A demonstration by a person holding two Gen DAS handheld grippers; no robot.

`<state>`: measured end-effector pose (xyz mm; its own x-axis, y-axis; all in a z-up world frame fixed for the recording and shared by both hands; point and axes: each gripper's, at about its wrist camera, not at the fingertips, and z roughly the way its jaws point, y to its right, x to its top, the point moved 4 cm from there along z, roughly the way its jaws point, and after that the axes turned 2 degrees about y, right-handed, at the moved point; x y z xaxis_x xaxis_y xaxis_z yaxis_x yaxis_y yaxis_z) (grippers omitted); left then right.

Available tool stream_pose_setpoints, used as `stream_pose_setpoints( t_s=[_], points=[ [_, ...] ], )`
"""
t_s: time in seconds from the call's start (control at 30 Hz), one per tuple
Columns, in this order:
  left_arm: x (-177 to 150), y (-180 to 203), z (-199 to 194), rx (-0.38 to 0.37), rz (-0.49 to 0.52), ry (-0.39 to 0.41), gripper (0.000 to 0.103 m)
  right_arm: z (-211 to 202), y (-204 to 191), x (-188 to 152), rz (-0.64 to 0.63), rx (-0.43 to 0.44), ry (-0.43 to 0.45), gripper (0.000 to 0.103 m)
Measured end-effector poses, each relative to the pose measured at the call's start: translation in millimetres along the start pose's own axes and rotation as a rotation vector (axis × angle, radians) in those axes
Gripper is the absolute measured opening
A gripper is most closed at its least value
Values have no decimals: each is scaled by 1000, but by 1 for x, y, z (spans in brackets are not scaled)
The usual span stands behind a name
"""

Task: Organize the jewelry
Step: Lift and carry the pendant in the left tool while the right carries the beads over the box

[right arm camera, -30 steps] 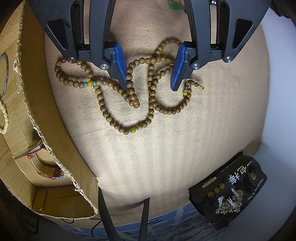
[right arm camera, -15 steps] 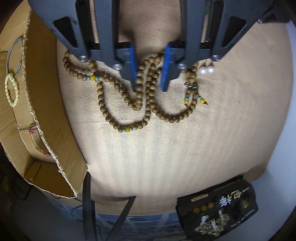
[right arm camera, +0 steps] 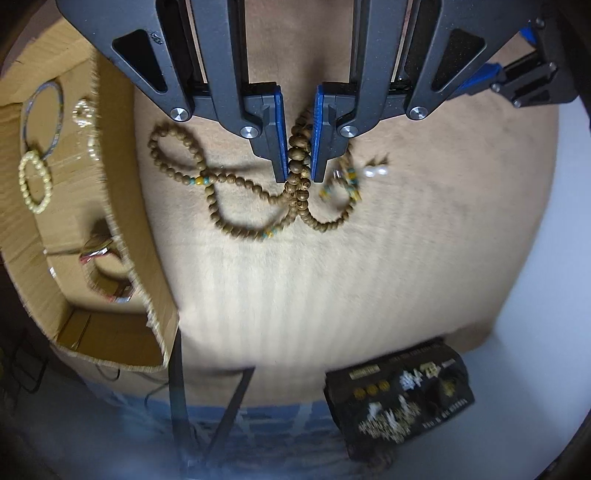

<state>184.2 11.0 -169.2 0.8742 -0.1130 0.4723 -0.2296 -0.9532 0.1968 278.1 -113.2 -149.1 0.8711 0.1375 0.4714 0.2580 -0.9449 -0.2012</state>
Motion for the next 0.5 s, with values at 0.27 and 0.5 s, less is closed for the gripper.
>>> stream_pose_setpoints(
  t_s=[0.27, 0.5],
  points=[
    [16, 7, -27, -27, -31, 68, 16, -38, -1, 4, -17, 35, 68, 10],
    [34, 23, -41, -59, -48, 122, 17, -68, 5, 9, -4, 77, 123, 10]
  ],
)
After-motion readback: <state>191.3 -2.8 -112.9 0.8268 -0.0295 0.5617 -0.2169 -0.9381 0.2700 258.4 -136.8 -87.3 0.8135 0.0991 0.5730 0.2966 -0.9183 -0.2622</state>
